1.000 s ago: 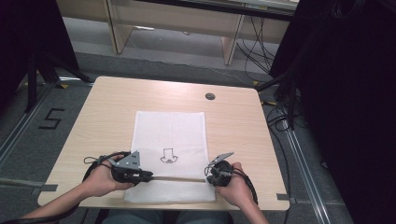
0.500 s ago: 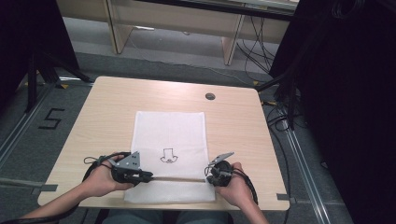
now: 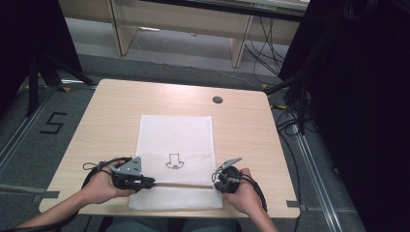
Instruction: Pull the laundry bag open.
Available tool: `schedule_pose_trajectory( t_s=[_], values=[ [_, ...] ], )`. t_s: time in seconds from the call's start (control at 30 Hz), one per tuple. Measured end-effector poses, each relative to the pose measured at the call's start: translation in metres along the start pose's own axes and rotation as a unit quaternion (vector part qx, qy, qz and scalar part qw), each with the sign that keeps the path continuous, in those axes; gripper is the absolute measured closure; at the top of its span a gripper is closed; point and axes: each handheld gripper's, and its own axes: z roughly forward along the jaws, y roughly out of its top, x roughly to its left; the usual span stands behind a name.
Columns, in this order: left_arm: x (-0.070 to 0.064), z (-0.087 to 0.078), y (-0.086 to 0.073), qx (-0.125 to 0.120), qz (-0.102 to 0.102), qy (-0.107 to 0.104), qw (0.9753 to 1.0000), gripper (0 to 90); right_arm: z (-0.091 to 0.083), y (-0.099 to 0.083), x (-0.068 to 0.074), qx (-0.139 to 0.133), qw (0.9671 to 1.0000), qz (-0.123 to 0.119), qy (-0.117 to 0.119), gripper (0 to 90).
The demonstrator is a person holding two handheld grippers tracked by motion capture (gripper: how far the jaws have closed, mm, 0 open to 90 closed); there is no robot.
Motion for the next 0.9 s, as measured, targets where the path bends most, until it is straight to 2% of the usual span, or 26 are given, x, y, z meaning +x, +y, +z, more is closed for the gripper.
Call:
schedule_pose_trajectory(
  t_s=[0.07, 0.1, 0.17, 0.2, 0.37, 0.53, 0.7, 0.8, 0.83, 0.9],
  values=[
    [-0.0001, -0.0008, -0.001, -0.003, -0.005, -0.002, 1.0, 81.7, 0.0, 0.0001, 0.0001, 0.0, 1.0, 0.001, 0.0, 90.0],
    [0.0004, -0.0013, -0.0009, 0.001, 0.001, 0.0, 1.0, 81.7, 0.0001, 0.0002, 0.0002, 0.0, 1.0, 0.001, -0.001, 90.0],
    [0.0001, 0.0, -0.0007, -0.002, -0.002, -0.007, 1.0, 81.7, 0.0, 0.0001, 0.0002, 0.0, 1.0, 0.001, -0.001, 90.0],
    [0.0006, -0.0011, -0.0009, 0.001, 0.002, 0.0, 1.0, 81.7, 0.0001, 0.0001, 0.0002, 0.0, 1.0, 0.001, -0.001, 90.0],
    [0.0005, -0.0015, -0.001, 0.001, 0.002, -0.001, 1.0, 81.7, 0.0, 0.0, 0.0001, 0.0, 1.0, 0.001, 0.0, 90.0],
    [0.0003, -0.0018, -0.0023, -0.004, -0.008, -0.006, 0.9999, 81.7, 0.0001, 0.0, 0.0002, 0.0, 1.0, 0.0, -0.001, 90.0],
    [0.0019, -0.0028, -0.0029, 0.002, 0.001, -0.002, 1.0, 81.7, 0.0001, 0.0, 0.0003, 0.0, 1.0, 0.0, -0.001, 90.0],
    [0.0017, -0.0054, -0.0057, -0.002, -0.011, 0.002, 0.9999, 81.7, 0.0, 0.0, 0.0, 0.0, 1.0, 0.0, 0.0, 90.0],
    [0.0029, -0.0069, -0.0071, 0.002, -0.007, 0.003, 1.0, 81.7, -0.0001, 0.0, 0.0001, 0.0, 1.0, 0.001, 0.0, 90.0],
    [0.0037, -0.0084, -0.0098, -0.002, -0.013, 0.0, 0.9999, 81.7, 0.0, 0.0001, 0.0001, 0.0, 1.0, 0.001, 0.0, 90.0]
  ],
)
